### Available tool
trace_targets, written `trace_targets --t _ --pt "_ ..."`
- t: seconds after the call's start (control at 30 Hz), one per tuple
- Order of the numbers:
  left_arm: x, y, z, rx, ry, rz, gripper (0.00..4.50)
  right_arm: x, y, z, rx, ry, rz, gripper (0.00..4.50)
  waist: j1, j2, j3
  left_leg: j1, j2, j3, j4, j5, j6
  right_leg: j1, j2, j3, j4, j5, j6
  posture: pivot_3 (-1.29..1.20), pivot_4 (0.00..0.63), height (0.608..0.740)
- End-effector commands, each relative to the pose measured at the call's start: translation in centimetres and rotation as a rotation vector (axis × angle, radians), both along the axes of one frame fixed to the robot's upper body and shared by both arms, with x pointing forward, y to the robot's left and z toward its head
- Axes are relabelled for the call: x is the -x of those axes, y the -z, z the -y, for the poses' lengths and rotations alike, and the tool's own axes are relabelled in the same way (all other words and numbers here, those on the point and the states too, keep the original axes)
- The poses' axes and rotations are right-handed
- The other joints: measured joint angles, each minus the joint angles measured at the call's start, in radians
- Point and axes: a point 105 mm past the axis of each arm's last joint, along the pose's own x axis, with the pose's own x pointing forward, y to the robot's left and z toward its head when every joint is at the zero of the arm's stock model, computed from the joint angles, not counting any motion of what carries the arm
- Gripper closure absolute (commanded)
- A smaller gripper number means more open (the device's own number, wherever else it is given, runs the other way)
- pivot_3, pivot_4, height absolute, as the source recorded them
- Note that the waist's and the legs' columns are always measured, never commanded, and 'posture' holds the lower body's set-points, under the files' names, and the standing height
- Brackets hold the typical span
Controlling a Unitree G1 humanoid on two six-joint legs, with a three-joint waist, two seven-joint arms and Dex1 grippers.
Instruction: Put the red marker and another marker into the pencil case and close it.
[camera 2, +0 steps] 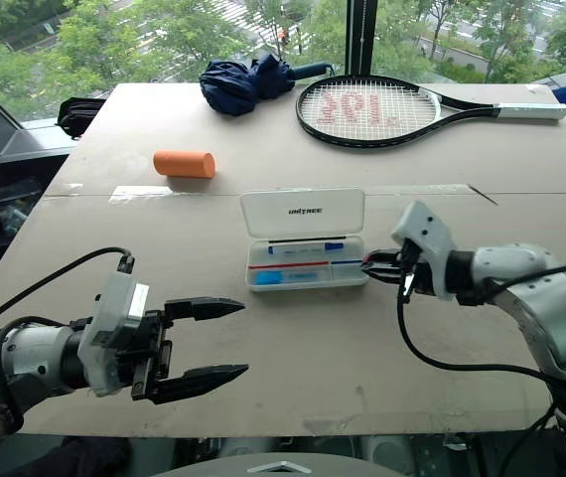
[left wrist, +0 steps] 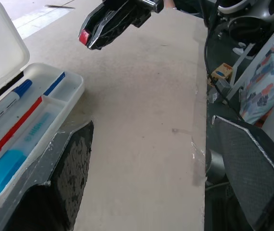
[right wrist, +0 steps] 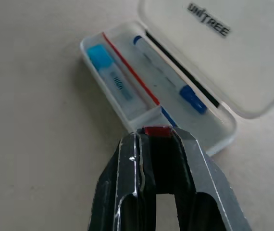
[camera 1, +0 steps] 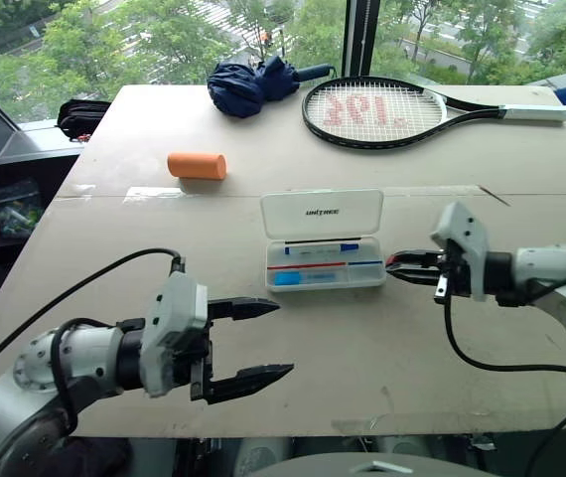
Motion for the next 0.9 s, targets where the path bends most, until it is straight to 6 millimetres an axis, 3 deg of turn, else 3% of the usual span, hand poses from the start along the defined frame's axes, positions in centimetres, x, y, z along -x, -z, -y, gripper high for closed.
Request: trace_targets --t 0.03,0.4,0.43,0.53,0.6,0.73,0.8,0.83,0.9 --pt "0.1 -0.7 -0.9 -0.022 -0.014 0.043 0.47 -0.8 0.5 -1.3 0.114 -0.175 0.056 4.49 0.002 0.0 0.0 0.0 0.0 0.0 0.0 0.0 0.0 0.0 0.0 0.0 0.0 0.0 0.0 0.0 0.15 0.73" --pt "1.2 -0.3 -1.5 -0.023 -0.085 0.043 0.47 -3.4 2.6 -1.2 0.218 -0.269 0.059 4.49 0.017 0.0 0.0 -0.003 -0.001 0.0 0.0 0.001 -0.002 -0.002 -0.003 0.001 -0.001 0.0 0.0 0.0 0.15 0.73" --pt "1.2 -0.2 -1.6 -0.025 -0.089 0.044 0.47 -3.7 2.7 -1.1 0.222 -0.27 0.066 3.47 0.017 0.0 0.0 -0.003 -0.001 0.0 0.0 0.001 -0.002 -0.002 -0.003 0.0 -0.001 0.0 0.0 0.0 0.15 0.73" --pt "1.2 -0.2 -1.8 -0.026 -0.096 0.047 0.47 -3.7 2.3 -1.0 0.211 -0.282 0.073 1.98 0.018 0.0 0.0 -0.003 -0.001 0.0 0.0 0.001 -0.002 -0.002 -0.003 0.0 -0.001 0.0 0.0 0.0 0.15 0.73" --pt "1.2 -0.2 -2.0 -0.026 -0.101 0.048 0.47 -3.4 1.4 -1.1 0.159 -0.279 0.068 1.24 0.017 0.0 0.0 -0.003 -0.001 0.0 0.0 0.001 -0.003 -0.002 -0.003 0.0 -0.001 0.0 0.0 0.0 0.15 0.73" --pt "1.0 -0.1 -2.1 -0.023 -0.111 0.055 0.47 -2.6 -2.4 -0.1 -0.1 -0.201 -0.035 1.24 0.019 0.0 0.0 -0.004 -0.001 0.0 0.0 0.001 -0.001 -0.003 -0.004 0.0 -0.001 0.0 0.0 0.0 0.15 0.73" --pt "1.0 -0.2 -2.0 -0.017 -0.117 0.059 0.47 -3.5 -3.2 1.7 -0.165 -0.078 -0.091 2.42 0.019 -0.001 0.0 -0.004 -0.001 0.0 0.0 0.0 -0.001 -0.002 -0.008 0.0 -0.001 0.0 0.0 0.0 0.15 0.73" --pt "1.0 -0.2 -2.0 -0.016 -0.118 0.061 0.47 -4.5 -3.7 2.6 -0.181 -0.007 -0.084 2.62 0.019 -0.001 0.0 -0.004 -0.001 0.0 0.0 0.0 -0.001 -0.002 -0.008 0.0 -0.001 0.0 0.0 0.0 0.15 0.73" --pt "1.0 -0.3 -2.0 -0.01 -0.124 0.065 0.47 -6.3 -4.6 3.7 -0.199 0.09 -0.064 3.49 0.018 0.0 0.0 -0.003 -0.002 0.0 0.0 0.0 -0.001 -0.002 -0.008 0.0 -0.001 0.0 -0.001 0.0 0.15 0.73"
